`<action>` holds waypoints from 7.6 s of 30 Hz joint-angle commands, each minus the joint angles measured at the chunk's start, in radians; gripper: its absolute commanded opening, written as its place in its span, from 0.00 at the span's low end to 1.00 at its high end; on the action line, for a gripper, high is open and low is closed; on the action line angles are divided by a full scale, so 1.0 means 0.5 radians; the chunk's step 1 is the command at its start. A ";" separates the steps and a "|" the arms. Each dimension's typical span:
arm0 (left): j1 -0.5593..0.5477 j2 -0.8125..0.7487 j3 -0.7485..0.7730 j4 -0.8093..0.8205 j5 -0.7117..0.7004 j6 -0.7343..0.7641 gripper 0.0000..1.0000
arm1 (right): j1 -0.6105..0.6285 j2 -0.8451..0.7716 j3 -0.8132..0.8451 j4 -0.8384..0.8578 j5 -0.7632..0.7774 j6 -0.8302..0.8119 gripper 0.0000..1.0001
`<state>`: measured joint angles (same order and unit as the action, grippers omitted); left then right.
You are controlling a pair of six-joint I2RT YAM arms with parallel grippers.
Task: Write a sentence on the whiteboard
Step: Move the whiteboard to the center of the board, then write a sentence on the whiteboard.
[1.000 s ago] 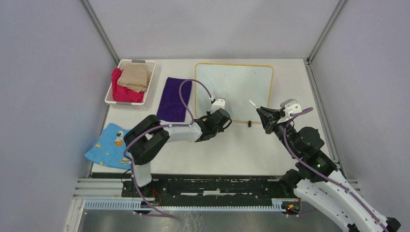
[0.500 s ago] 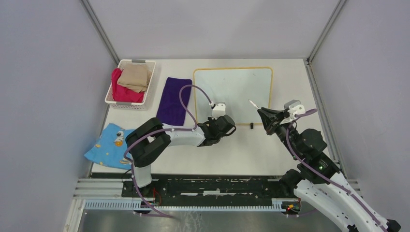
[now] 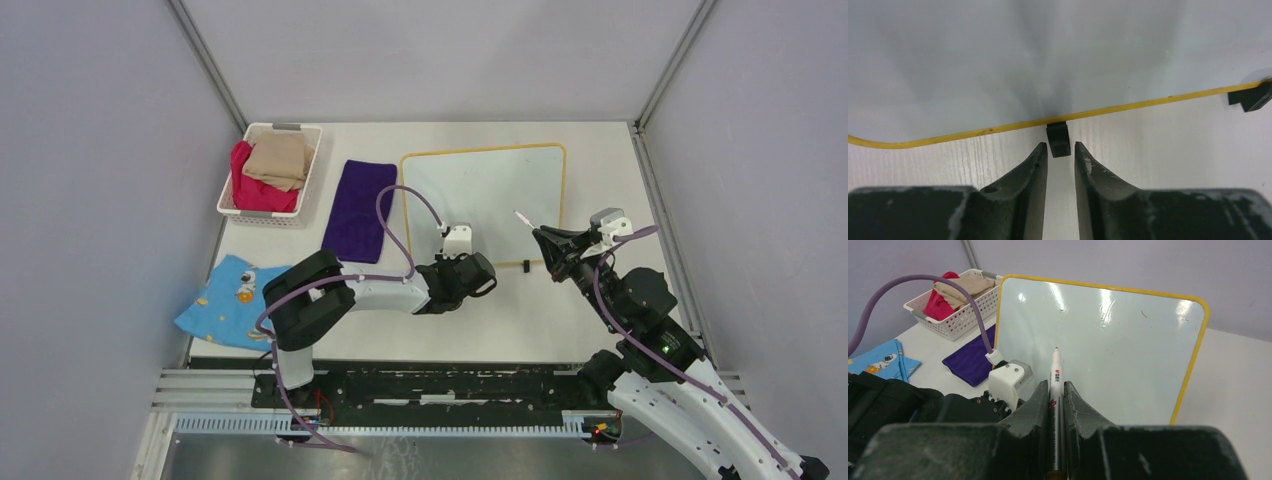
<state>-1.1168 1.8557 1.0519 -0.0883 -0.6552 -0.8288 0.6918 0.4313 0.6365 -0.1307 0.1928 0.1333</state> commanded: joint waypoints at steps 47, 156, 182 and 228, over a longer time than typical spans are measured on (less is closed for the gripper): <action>1.069 -1.345 0.085 -0.482 0.150 1.286 1.00 | 0.009 0.271 0.042 0.302 -0.055 -0.088 0.00; 1.863 -0.094 -0.574 2.418 3.403 0.183 0.63 | 0.015 0.496 0.060 0.436 -0.316 -0.041 0.00; 1.813 -0.040 -0.524 2.076 3.410 0.512 0.33 | 0.017 0.606 0.085 0.473 -0.380 0.038 0.00; 1.814 -0.076 -0.566 2.073 3.375 0.608 0.02 | 0.509 1.537 0.591 0.551 0.715 -0.244 0.00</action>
<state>-0.2054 1.8374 0.7677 0.9371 1.0485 -0.5739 0.9409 1.1858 0.8719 0.0757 0.4946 0.0280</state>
